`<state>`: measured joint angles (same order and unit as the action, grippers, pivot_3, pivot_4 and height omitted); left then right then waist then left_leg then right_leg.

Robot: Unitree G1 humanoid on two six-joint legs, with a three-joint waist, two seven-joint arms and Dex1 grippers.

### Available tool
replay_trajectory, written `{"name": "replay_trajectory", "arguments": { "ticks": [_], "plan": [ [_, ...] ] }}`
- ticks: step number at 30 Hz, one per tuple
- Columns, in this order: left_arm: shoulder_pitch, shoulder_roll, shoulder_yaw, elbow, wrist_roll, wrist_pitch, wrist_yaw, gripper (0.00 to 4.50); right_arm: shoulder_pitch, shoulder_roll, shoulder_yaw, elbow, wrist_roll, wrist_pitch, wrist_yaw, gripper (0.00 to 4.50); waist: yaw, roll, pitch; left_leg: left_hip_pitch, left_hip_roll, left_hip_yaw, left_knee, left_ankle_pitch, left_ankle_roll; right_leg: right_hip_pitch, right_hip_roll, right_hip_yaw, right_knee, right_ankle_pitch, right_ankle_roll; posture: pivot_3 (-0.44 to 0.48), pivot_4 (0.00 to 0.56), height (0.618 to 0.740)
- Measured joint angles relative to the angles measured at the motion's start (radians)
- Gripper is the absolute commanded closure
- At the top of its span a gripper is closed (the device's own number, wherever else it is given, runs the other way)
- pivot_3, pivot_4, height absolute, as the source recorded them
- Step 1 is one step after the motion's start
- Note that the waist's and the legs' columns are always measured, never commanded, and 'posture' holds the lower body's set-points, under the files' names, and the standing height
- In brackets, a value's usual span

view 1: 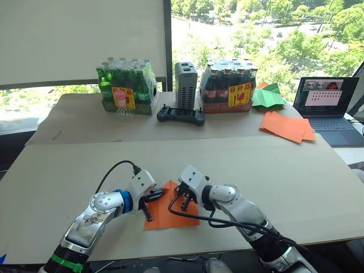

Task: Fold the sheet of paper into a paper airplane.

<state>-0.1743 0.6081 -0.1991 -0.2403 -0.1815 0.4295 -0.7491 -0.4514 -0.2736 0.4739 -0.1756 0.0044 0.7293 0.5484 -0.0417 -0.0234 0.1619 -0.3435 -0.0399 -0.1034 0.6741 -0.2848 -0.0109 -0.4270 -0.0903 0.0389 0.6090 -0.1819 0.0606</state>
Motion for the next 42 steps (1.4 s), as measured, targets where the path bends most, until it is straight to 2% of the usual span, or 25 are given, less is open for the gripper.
{"name": "replay_trajectory", "arguments": {
  "ticks": [7,16,22,25,32,37,40,42],
  "plan": [
    [0.005,0.016,-0.038,0.03,0.092,-0.113,-0.007,4.48,-0.022,0.025,-0.018,0.055,-0.004,-0.031,-0.013,4.5,0.0,0.0,0.0,0.0,0.0,0.0,-0.001,0.0,0.0,-0.001,0.0,0.0,0.0,0.0,0.0,0.0,0.15,0.723],
    [0.001,0.015,-0.041,0.038,0.108,-0.126,-0.018,4.48,-0.056,0.086,-0.032,0.136,-0.022,-0.195,-0.033,4.5,-0.001,0.001,0.0,0.0,0.0,0.0,-0.001,0.0,0.0,-0.001,0.0,0.0,0.0,0.0,0.0,0.0,0.15,0.723],
    [0.0,0.015,-0.042,0.038,0.113,-0.126,-0.021,4.48,-0.056,0.095,-0.015,0.154,-0.042,-0.219,-0.026,4.5,-0.001,0.001,0.0,0.0,0.0,0.0,-0.001,0.0,0.0,-0.001,0.0,0.0,0.0,0.0,-0.001,0.0,0.15,0.723],
    [-0.001,0.015,-0.041,0.037,0.115,-0.126,-0.024,3.77,-0.05,0.092,-0.002,0.172,-0.064,-0.217,-0.026,4.5,-0.001,0.001,0.0,0.0,0.0,0.0,-0.001,0.0,0.0,-0.001,0.0,0.0,0.001,0.0,-0.001,0.0,0.15,0.723],
    [0.009,0.036,-0.014,0.004,0.104,-0.089,-0.041,1.41,-0.039,0.089,0.009,0.179,-0.084,-0.196,-0.02,4.5,-0.002,0.001,0.0,0.001,0.0,0.0,-0.004,0.0,0.0,-0.001,0.0,0.0,0.001,-0.001,-0.001,0.0,0.15,0.723],
    [0.038,0.057,0.05,-0.05,-0.018,0.056,-0.099,1.41,-0.038,0.094,0.014,0.178,-0.1,-0.196,-0.019,4.5,-0.004,0.001,0.0,0.001,0.001,0.0,-0.005,0.0,0.0,-0.002,0.001,0.0,0.001,-0.001,-0.002,0.0,0.15,0.723],
    [0.027,0.059,0.167,-0.062,-0.157,0.166,-0.13,1.41,-0.037,0.097,0.014,0.178,-0.103,-0.196,-0.02,4.5,-0.004,0.001,0.0,0.001,0.001,0.0,-0.005,0.0,0.0,-0.002,0.001,0.0,0.001,-0.001,-0.002,0.0,0.15,0.723],
    [0.014,0.061,0.223,-0.06,-0.219,0.215,-0.139,1.96,-0.037,0.099,0.014,0.178,-0.104,-0.196,-0.02,4.5,-0.004,0.001,0.0,0.001,0.001,0.0,-0.005,0.0,0.0,-0.002,0.001,0.0,0.001,-0.001,-0.002,0.0,0.15,0.723]
  ]
}}
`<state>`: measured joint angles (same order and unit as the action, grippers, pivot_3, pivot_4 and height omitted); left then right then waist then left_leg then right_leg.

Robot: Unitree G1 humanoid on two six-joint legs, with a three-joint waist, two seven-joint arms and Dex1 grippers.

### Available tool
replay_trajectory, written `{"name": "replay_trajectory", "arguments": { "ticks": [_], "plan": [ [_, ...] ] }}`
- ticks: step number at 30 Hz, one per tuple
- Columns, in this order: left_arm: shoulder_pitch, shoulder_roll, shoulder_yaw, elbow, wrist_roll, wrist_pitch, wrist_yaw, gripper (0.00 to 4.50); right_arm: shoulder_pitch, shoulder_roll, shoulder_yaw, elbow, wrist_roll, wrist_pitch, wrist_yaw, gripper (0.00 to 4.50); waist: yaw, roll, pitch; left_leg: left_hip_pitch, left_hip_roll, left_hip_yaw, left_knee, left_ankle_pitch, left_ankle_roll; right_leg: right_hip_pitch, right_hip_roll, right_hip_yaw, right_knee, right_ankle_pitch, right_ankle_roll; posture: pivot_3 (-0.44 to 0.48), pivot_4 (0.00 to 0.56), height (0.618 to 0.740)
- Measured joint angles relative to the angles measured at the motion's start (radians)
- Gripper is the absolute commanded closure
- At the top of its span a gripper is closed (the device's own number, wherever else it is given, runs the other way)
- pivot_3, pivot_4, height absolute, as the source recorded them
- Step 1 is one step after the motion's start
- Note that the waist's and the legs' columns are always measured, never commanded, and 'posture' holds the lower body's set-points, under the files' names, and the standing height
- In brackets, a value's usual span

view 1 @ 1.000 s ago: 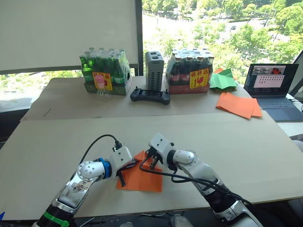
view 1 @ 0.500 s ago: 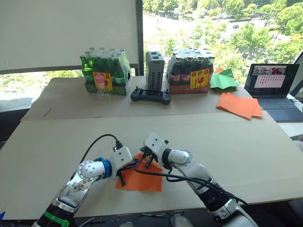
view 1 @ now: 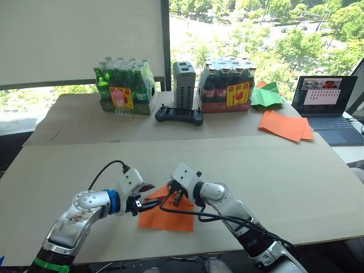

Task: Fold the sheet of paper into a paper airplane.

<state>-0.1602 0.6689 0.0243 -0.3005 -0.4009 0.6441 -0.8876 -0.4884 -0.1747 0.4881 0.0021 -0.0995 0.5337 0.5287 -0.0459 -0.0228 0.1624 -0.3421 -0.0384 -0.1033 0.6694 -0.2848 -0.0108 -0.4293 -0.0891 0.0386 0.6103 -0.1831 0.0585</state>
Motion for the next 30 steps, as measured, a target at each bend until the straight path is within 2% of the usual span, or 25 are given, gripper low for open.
{"name": "replay_trajectory", "arguments": {
  "ticks": [3,7,18,25,27,30],
  "plan": [
    [-0.02,-0.014,0.032,0.011,-0.077,0.057,-0.006,2.89,0.0,0.001,0.0,0.0,-0.001,0.0,0.0,4.5,0.0,0.0,0.0,0.0,0.0,0.0,0.0,0.0,0.0,0.0,0.0,0.0,0.0,0.0,0.0,0.0,0.15,0.723],
    [-0.073,-0.041,0.001,0.08,-0.064,0.059,0.026,4.22,0.004,0.001,0.0,-0.001,-0.006,0.0,-0.001,4.5,0.001,0.0,0.0,0.0,0.0,0.0,0.0,0.0,0.0,0.0,0.0,0.0,0.0,0.001,-0.002,0.0,0.15,0.723],
    [-0.16,-0.138,-0.19,0.225,0.099,-0.038,0.09,4.22,0.016,0.004,-0.001,-0.015,-0.014,0.002,-0.003,4.5,0.001,0.0,0.0,0.0,-0.001,0.0,-0.001,0.0,0.0,0.0,0.0,0.0,0.0,0.004,-0.007,0.0,0.15,0.723],
    [-0.178,-0.137,-0.215,0.263,0.139,-0.099,0.082,4.22,0.02,0.005,-0.001,-0.023,-0.017,0.017,-0.005,4.5,0.002,0.0,0.0,0.002,-0.001,0.0,-0.001,0.0,0.0,0.002,0.0,0.0,0.0,0.004,-0.007,0.0,0.15,0.723],
    [-0.178,-0.136,-0.216,0.272,0.144,-0.109,0.082,4.22,0.02,0.005,0.0,-0.023,-0.017,0.023,-0.005,4.5,0.002,0.0,0.0,0.005,-0.001,0.0,-0.001,0.0,0.0,0.005,0.0,0.0,-0.001,0.0,-0.001,0.0,0.15,0.723],
    [-0.173,-0.125,-0.216,0.274,0.147,-0.119,0.082,4.22,0.02,0.006,0.003,-0.024,-0.017,0.023,-0.005,4.5,0.001,0.0,0.0,0.005,0.0,0.0,-0.001,0.0,0.0,0.005,0.0,0.0,0.0,0.0,0.0,0.0,0.15,0.723]
  ]
}}
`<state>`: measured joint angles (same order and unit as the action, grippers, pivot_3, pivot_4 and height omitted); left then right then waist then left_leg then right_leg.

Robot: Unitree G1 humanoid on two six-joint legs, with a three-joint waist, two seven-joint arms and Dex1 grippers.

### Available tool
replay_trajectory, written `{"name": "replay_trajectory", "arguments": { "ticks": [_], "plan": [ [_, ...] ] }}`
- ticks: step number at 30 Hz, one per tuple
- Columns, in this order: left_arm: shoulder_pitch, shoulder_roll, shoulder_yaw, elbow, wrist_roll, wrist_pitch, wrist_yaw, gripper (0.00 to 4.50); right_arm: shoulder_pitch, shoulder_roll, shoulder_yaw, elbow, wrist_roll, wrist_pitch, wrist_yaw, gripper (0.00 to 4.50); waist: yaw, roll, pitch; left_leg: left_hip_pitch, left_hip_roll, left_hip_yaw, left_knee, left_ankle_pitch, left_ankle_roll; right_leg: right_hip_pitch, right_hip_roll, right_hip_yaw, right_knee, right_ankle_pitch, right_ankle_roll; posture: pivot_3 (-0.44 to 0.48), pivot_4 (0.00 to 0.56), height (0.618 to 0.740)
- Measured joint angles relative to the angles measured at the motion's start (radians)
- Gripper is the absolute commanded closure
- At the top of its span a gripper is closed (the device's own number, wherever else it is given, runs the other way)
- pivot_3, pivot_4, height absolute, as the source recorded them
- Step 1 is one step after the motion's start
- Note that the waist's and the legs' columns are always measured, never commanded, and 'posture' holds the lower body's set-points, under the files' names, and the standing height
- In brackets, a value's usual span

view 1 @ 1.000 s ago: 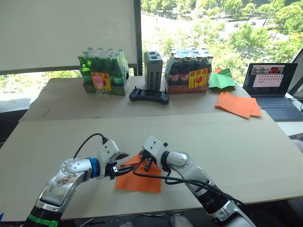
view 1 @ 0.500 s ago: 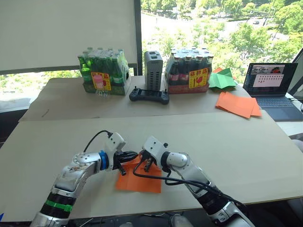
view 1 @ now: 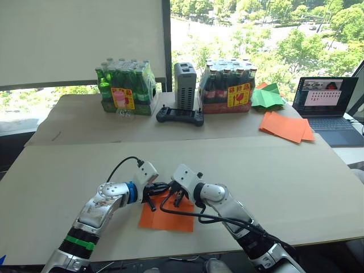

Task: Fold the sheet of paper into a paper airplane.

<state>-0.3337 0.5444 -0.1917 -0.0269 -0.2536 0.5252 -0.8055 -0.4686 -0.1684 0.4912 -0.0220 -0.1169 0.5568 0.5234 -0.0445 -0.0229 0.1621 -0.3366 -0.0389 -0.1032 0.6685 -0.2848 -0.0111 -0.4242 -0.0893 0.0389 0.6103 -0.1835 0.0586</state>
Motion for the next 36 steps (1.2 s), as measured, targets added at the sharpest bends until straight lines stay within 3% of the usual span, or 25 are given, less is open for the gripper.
{"name": "replay_trajectory", "arguments": {
  "ticks": [36],
  "plan": [
    [0.253,0.135,0.117,-0.202,-0.024,0.016,0.009,4.22,-0.017,0.029,0.011,0.013,-0.008,0.015,0.021,4.5,-0.025,0.001,-0.001,0.003,0.003,0.0,-0.007,0.0,0.0,-0.001,0.001,0.0,0.0,-0.003,-0.004,0.0,0.15,0.723]
  ]
}}
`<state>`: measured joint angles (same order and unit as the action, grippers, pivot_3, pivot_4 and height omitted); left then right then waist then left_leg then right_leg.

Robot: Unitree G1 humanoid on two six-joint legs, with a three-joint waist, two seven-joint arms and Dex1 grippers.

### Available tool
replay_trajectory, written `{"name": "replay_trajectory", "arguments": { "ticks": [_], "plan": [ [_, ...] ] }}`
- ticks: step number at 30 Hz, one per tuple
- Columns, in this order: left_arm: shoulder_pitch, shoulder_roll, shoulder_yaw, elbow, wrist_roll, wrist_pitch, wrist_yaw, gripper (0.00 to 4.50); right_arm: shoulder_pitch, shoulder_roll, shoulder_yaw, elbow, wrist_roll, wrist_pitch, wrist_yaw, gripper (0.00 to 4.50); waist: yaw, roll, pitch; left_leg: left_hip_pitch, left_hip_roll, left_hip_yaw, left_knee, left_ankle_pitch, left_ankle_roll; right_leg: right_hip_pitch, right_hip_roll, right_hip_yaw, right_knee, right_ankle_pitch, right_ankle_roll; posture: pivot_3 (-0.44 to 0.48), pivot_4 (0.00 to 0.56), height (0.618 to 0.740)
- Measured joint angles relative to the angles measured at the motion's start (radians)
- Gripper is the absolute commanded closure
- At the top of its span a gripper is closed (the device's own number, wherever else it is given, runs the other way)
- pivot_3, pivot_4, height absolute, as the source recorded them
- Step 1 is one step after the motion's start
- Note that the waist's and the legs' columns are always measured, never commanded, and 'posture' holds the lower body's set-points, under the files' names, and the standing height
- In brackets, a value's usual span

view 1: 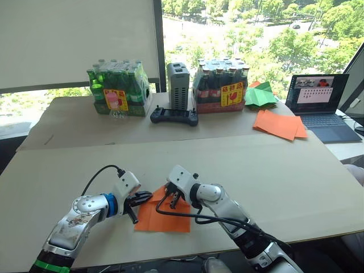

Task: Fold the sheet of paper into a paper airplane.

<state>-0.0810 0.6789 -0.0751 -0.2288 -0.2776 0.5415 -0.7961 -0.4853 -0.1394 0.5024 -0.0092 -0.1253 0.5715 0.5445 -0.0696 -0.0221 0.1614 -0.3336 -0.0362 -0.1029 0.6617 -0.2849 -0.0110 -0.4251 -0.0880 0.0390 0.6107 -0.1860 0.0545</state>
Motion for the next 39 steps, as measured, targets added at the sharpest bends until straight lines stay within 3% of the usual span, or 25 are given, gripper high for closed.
{"name": "replay_trajectory", "arguments": {
  "ticks": [11,25,32,39],
  "plan": [
    [0.09,0.042,0.054,-0.057,-0.021,0.001,-0.001,4.22,-0.003,0.004,0.0,0.004,-0.009,0.0,0.009,4.5,0.0,0.001,0.0,0.001,0.001,0.0,-0.001,0.0,0.0,0.0,0.0,0.0,0.0,-0.001,0.0,0.0,0.15,0.723],
    [0.104,0.068,0.091,-0.088,-0.056,0.05,-0.003,4.22,-0.009,0.007,-0.001,0.011,-0.009,-0.002,0.015,4.5,-0.001,0.001,0.0,0.0,0.001,0.0,-0.001,0.0,0.0,0.0,0.001,0.0,0.0,-0.001,-0.001,0.0,0.15,0.723],
    [0.077,0.102,0.141,-0.093,-0.13,0.143,-0.041,4.22,-0.009,0.003,-0.005,0.007,-0.01,-0.003,0.016,4.5,0.003,0.0,0.0,-0.002,0.002,0.0,-0.001,0.0,0.0,-0.003,0.002,0.0,0.0,-0.001,-0.001,0.0,0.15,0.723],
    [-0.031,0.033,0.099,-0.094,-0.17,0.154,-0.043,4.22,-0.009,-0.001,-0.005,-0.004,-0.01,0.0,0.019,4.5,0.007,0.0,0.001,-0.003,0.001,0.0,-0.001,0.0,-0.001,-0.003,0.002,0.0,0.0,0.001,-0.004,0.0,0.15,0.723]
  ]
}}
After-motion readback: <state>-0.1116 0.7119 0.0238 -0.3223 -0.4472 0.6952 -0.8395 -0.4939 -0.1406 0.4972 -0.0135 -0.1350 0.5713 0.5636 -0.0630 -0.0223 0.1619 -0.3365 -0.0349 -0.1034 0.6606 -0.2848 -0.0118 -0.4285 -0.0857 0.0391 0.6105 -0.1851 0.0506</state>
